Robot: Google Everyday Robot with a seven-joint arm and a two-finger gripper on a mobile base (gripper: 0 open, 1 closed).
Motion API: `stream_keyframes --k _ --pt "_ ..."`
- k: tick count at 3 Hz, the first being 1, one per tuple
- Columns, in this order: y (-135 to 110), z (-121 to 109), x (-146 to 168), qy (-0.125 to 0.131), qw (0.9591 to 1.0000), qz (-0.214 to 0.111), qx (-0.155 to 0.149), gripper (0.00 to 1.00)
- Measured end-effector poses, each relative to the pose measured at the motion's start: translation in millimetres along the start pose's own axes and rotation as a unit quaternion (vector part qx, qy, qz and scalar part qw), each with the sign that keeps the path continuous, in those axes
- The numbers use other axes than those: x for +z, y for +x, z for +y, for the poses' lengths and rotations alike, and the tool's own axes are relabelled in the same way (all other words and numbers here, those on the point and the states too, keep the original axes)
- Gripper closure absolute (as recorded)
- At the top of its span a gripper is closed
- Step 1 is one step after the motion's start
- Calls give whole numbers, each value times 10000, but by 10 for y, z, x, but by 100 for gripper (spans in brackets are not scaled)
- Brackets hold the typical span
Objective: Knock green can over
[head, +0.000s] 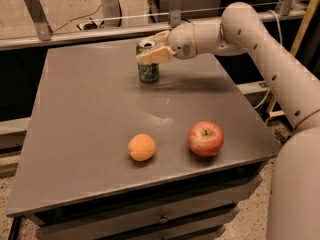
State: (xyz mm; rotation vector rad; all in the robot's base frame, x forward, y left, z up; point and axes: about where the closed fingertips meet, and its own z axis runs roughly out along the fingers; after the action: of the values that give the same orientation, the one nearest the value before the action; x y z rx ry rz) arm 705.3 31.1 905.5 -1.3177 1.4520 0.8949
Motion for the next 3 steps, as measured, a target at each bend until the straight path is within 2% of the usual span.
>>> stream_keyframes --k 1,2,3 --pt "-56 92 20 -205 9997 155 -51 80" --pt "-216 208 -56 -289 9945 949 -326 100" --pt "-361 421 -39 -245 9713 2293 -584 100"
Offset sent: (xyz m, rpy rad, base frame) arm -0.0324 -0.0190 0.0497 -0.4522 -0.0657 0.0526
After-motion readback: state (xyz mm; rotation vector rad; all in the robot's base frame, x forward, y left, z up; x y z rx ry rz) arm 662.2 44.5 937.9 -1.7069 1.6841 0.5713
